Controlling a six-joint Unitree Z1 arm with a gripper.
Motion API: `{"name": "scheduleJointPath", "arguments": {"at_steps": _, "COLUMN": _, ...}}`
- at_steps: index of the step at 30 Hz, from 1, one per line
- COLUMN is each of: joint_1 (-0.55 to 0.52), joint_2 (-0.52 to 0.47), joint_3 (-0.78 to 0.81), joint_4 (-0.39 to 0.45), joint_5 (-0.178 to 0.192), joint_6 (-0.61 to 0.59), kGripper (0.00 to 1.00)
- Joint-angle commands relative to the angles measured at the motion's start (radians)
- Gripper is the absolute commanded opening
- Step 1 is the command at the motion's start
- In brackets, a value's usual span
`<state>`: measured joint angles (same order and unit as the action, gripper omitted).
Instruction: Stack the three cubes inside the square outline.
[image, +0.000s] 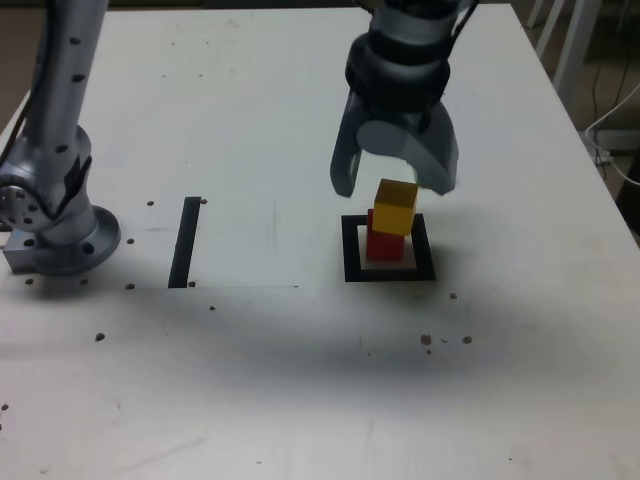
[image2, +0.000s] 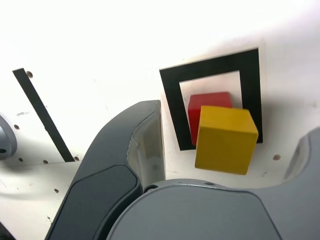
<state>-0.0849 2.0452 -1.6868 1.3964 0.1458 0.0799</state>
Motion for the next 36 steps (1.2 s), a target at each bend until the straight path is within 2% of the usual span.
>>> {"name": "scheduleJointPath", "arguments": {"at_steps": 1, "joint_1": 0.016, "joint_2": -0.006, "joint_3": -0.002, "joint_4": 0.002, "joint_5": 0.003, "joint_6": 0.006, "kGripper": 0.99}}
{"name": "scheduleJointPath", "arguments": {"at_steps": 11, "joint_1": 0.156, "joint_2": 0.038, "joint_3": -0.129, "joint_4": 0.007, "joint_5": 0.006, "joint_6": 0.101, "kGripper": 1.0}}
{"name": "scheduleJointPath", "arguments": {"at_steps": 20, "joint_1": 0.248, "joint_2": 0.147, "joint_3": -0.298, "joint_4": 0.036, "joint_5": -0.03, "joint_6": 0.168, "kGripper": 1.0}}
{"name": "scheduleJointPath", "arguments": {"at_steps": 27, "joint_1": 0.297, "joint_2": 0.203, "joint_3": -0.334, "joint_4": 0.041, "joint_5": -0.049, "joint_6": 0.185, "kGripper": 0.99}}
{"name": "scheduleJointPath", "arguments": {"at_steps": 36, "joint_1": 0.324, "joint_2": 0.25, "joint_3": -0.351, "joint_4": 0.045, "joint_5": -0.095, "joint_6": 0.208, "kGripper": 0.98}}
